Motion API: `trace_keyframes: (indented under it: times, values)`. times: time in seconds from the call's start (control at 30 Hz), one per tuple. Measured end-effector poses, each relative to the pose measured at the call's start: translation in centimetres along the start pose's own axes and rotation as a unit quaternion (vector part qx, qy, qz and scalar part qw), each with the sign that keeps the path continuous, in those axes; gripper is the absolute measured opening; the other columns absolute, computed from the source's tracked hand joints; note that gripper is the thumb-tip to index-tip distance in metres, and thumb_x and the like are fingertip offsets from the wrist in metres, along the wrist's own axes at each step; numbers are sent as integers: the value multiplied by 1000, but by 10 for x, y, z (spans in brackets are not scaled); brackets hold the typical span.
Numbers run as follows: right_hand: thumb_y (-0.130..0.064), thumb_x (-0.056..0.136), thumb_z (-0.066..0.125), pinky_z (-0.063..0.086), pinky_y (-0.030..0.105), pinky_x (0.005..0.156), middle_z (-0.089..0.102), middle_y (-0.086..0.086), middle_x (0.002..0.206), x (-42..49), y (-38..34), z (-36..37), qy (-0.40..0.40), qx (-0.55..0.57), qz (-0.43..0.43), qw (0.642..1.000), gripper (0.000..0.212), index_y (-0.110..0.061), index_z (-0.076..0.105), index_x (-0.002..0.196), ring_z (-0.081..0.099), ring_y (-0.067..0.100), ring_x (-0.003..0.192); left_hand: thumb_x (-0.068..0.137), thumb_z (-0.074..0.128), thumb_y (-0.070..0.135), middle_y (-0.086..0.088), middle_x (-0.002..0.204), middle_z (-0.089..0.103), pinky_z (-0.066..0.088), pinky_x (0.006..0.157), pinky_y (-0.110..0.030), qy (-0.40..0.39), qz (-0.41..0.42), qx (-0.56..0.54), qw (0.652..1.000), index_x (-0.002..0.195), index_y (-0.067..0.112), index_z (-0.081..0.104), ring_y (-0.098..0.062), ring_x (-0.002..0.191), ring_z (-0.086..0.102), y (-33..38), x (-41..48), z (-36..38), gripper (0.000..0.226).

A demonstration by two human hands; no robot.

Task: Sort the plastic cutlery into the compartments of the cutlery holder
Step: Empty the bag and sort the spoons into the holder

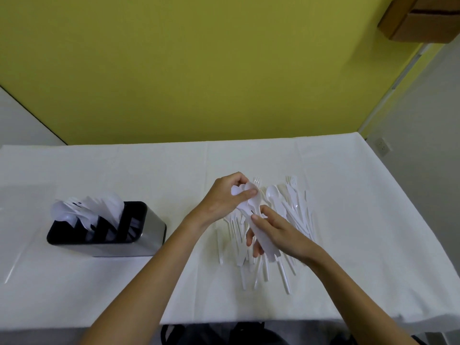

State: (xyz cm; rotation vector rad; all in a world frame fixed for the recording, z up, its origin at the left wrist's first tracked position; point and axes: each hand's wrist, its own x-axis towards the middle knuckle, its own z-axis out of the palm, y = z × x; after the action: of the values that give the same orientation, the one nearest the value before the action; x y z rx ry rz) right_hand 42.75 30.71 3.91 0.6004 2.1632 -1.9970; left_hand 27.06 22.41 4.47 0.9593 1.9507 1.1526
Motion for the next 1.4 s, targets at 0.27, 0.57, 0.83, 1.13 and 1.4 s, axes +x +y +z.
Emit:
trace_keyframes:
  times: [0.27, 0.57, 0.83, 1.13, 1.4]
  values:
    - [-35, 97, 51, 27, 16, 52, 25, -8, 58, 36, -46, 6, -73, -137, 50, 987, 46, -17, 27, 62, 26, 5, 49, 85, 70, 33, 6, 81, 49, 34, 58, -13, -3, 26, 61, 998, 88, 12, 51, -5, 67, 40, 8, -14, -46, 29]
    - [-12, 97, 36, 21, 20, 48, 33, -6, 55, 71, -91, 58, -224, -9, 37, 974, 25, -9, 54, 80, 23, 11, 50, 91, 64, 14, 10, 87, 59, 41, 68, -9, -14, 64, -27, 997, 99, 7, 62, 3, 75, 53, 6, -52, -119, 11]
    - [-24, 100, 46, 23, 17, 45, 35, -9, 50, 96, -122, 117, -213, -66, -32, 974, 36, -10, 48, 67, 26, 9, 45, 88, 66, 14, 12, 83, 57, 41, 67, -13, 64, 59, 6, 996, 93, 13, 59, 0, 72, 51, -9, -89, -178, 8]
    - [-24, 98, 51, 33, 23, 47, 45, 1, 49, 133, -143, 188, -62, -43, -65, 995, 30, -10, 53, 71, 38, 16, 43, 95, 57, 32, 9, 104, 65, 44, 69, -20, 282, 33, -63, 957, 103, 28, 62, -9, 80, 60, -48, -135, -251, 11]
    - [-23, 91, 61, 48, 21, 50, 61, -3, 53, 143, -137, 261, 153, -68, -165, 972, 21, -6, 61, 79, 59, 13, 45, 104, 28, 38, -1, 115, 68, 45, 98, -36, 379, -72, -225, 895, 105, 16, 66, -17, 114, 59, -149, -166, -254, 43]
